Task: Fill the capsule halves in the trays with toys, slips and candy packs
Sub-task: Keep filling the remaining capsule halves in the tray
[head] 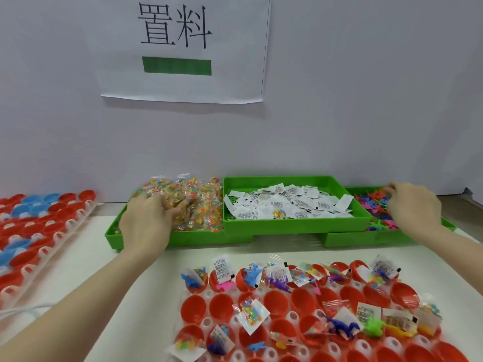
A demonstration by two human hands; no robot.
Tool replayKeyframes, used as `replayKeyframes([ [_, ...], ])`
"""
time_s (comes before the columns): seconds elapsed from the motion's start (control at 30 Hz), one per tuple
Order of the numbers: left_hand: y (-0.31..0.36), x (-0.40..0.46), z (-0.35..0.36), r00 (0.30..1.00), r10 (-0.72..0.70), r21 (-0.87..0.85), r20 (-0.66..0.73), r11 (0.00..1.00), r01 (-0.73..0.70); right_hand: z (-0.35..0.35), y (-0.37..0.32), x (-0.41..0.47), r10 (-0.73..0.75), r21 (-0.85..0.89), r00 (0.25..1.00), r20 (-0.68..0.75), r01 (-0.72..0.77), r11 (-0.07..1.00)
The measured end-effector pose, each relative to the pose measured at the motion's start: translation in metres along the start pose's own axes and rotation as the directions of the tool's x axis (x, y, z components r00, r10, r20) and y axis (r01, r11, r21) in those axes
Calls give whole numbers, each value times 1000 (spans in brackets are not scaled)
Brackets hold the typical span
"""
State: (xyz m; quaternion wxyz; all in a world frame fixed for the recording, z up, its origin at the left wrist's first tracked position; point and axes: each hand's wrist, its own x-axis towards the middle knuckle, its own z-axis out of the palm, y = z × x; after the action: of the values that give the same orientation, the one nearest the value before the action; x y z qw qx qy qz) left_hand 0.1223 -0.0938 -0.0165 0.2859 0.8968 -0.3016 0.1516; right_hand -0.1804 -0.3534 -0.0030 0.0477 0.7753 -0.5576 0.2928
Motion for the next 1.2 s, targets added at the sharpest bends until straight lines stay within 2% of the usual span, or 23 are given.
replayKeyframes([
  [0.13, -2, 2, -1, 997, 22, -49, -73, 998, -26, -8, -12, 7, 53, 165, 997, -64, -42, 985],
  [0.2, -2, 0, -3, 992, 24, -127, -127, 991, -40, -10, -29, 10, -19, 287, 1000, -12, 22, 958],
  [0.27, 1, -4, -4, 986, 22, -245, -168, 967, -64, -10, -53, 7, -172, 421, 979, 113, 109, 900],
  [0.3, 4, -6, -5, 984, 17, -323, -180, 943, -75, -12, -66, 3, -269, 449, 944, 191, 160, 879],
  [0.37, 10, -10, -8, 985, -2, -462, -175, 883, -80, -13, -89, -5, -418, 397, 813, 406, 256, 882],
  [0.43, 15, -14, -12, 990, -32, -561, -135, 826, -50, -8, -103, -10, -436, 282, 683, 586, 332, 900],
  [0.47, 17, -15, -13, 992, -56, -613, -115, 790, -26, -5, -107, -10, -412, 251, 669, 619, 328, 911],
  [0.53, 19, -18, -17, 989, -110, -700, -98, 714, 10, -2, -109, -8, -386, 258, 712, 586, 288, 922],
  [0.7, 28, -29, -34, 987, -129, -771, -100, 637, 6, 0, -104, -10, -379, 295, 830, 409, 272, 916],
  [0.77, 29, -34, -43, 983, -157, -812, -94, 583, 15, 3, -99, -10, -393, 325, 827, 401, 273, 906],
  [0.83, 29, -42, -53, 977, -192, -850, -94, 527, 22, 1, -98, -10, -423, 391, 783, 455, 252, 886],
  [0.93, 26, -58, -65, 980, -199, -906, -30, 419, 58, 3, -97, -9, -411, 329, 729, 547, 264, 906],
  [1.07, 27, -75, -74, 989, -116, -931, 94, 342, 129, 2, -97, -9, -377, 326, 791, 481, 237, 915],
  [1.2, 32, -77, -82, 988, -43, -924, 147, 352, 153, -1, -94, -11, -368, 292, 818, 441, 257, 921],
])
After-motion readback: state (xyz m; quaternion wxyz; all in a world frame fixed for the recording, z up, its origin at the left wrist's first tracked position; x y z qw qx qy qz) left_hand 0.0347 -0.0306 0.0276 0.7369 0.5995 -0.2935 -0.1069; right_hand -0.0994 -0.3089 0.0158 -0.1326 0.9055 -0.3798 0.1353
